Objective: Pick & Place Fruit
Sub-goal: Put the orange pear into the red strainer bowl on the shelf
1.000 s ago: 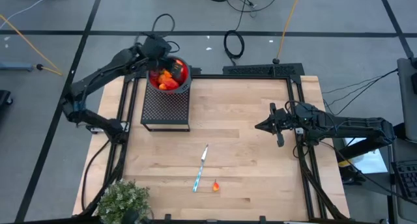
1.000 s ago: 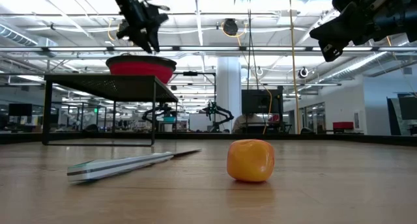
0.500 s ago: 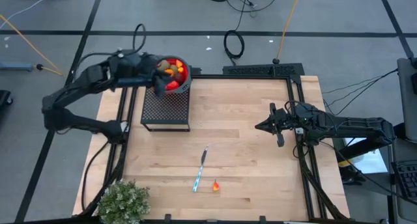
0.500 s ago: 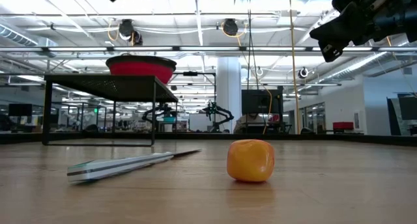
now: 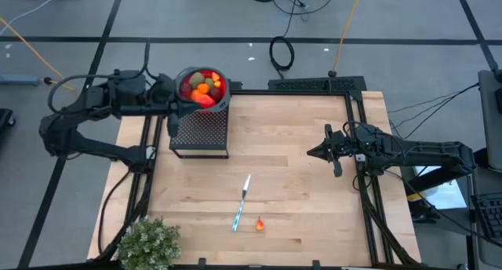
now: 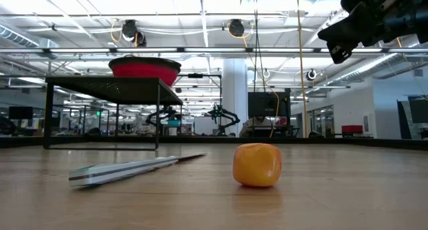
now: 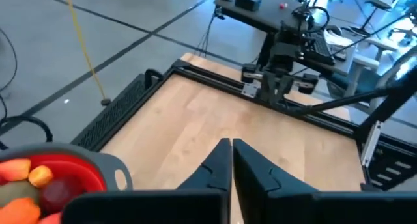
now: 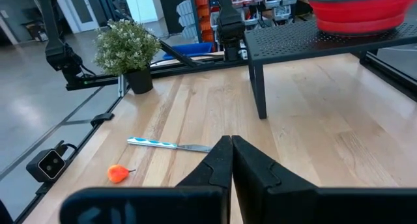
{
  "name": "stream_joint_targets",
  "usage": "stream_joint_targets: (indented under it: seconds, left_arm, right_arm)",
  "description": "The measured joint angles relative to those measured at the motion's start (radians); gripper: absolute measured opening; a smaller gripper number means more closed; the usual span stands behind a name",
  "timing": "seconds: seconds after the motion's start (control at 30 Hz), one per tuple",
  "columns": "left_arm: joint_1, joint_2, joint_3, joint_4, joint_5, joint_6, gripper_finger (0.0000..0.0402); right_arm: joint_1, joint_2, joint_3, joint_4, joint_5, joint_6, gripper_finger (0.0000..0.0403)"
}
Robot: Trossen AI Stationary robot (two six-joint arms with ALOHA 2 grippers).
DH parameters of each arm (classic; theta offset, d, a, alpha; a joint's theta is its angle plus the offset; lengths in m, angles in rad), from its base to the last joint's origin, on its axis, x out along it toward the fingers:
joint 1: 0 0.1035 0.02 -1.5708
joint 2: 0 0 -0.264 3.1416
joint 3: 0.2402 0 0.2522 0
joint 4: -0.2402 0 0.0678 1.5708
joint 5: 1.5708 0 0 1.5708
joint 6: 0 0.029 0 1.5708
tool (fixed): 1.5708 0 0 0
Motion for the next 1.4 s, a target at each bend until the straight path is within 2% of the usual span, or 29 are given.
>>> stream_joint_targets:
  seconds: [0.2,0.63,0.73,0.97,1.17,1.4]
  left_arm:
    - [-0.001,-0.002,0.0,-0.017,0.074,0.013,0.0004]
    - [-0.001,-0.012,-0.041,-0.049,0.078,0.016,0.0003]
    - [-0.001,-0.036,-0.111,-0.006,0.08,-0.007,0.0002]
    - [-0.001,-0.154,-0.324,0.244,0.099,-0.022,0.0003]
    - [-0.001,-0.275,-0.468,0.315,0.096,-0.022,0.0002]
    - [-0.001,-0.416,-0.606,0.362,0.07,-0.023,0.0002]
  right_arm:
    - [0.0,0.0,0.0,0.0,0.0,0.0,0.0002]
    - [0.0,0.0,0.0,0.0,0.0,-0.007,0.0001]
    - [0.0,0.0,0.0,0.0,0.0,-0.007,0.0001]
    - [0.0,0.0,0.0,0.001,-0.001,-0.015,0.0001]
    - [0.001,0.002,0.0,0.031,-0.001,-0.037,0.0001]
    - [0.001,0.06,0.001,0.194,0.001,-0.033,0.0001]
